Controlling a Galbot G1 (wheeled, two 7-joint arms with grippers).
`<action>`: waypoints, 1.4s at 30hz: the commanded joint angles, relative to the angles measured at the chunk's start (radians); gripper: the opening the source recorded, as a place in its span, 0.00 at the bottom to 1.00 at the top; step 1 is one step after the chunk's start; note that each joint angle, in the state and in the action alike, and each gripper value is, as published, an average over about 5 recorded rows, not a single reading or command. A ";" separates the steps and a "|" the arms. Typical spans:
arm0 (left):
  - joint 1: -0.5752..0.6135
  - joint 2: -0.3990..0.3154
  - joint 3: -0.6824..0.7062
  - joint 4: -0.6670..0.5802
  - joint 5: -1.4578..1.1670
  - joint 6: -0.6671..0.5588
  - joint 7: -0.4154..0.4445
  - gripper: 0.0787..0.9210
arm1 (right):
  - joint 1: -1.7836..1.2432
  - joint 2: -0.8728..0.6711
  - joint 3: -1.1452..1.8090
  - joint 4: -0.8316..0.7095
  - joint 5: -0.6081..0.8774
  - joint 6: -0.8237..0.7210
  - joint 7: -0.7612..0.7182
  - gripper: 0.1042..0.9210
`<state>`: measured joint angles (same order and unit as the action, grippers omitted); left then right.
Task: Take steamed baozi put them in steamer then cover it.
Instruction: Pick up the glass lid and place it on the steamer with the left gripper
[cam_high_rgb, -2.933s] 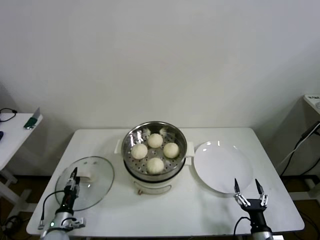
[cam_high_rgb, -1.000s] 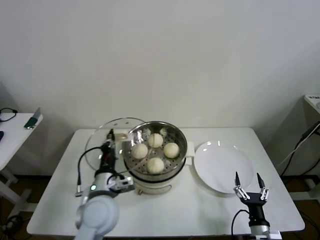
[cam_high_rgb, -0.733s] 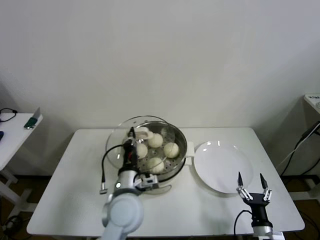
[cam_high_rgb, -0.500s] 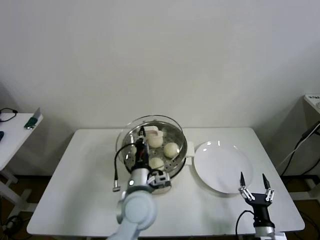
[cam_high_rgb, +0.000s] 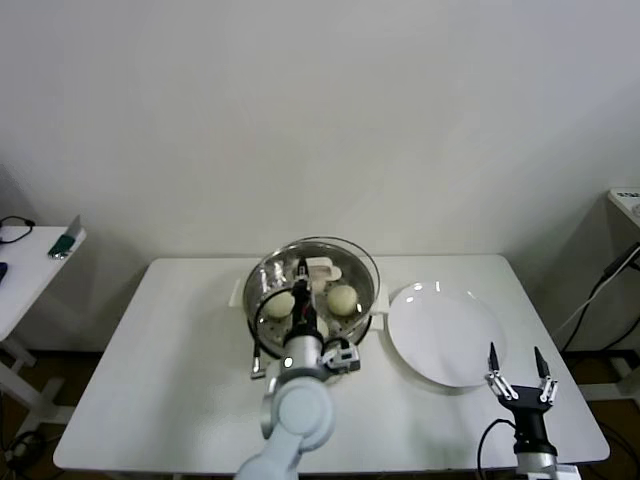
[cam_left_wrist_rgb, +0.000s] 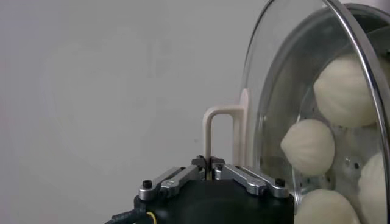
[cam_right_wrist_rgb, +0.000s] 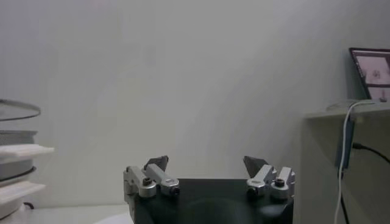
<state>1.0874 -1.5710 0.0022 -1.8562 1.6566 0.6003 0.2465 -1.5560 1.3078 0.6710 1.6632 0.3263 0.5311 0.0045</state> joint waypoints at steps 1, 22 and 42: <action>-0.010 -0.012 0.007 0.060 0.019 0.000 -0.019 0.07 | 0.003 -0.001 0.007 -0.003 0.003 0.003 0.002 0.88; -0.012 0.013 -0.024 0.081 0.019 -0.007 -0.042 0.07 | -0.003 0.010 0.006 -0.010 -0.002 0.017 0.003 0.88; 0.021 0.047 -0.028 0.024 -0.037 -0.049 -0.055 0.25 | 0.004 0.019 0.002 -0.004 -0.019 0.010 -0.002 0.88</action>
<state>1.1070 -1.5315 -0.0243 -1.8054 1.6473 0.5572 0.1948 -1.5546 1.3259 0.6741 1.6553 0.3090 0.5503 0.0045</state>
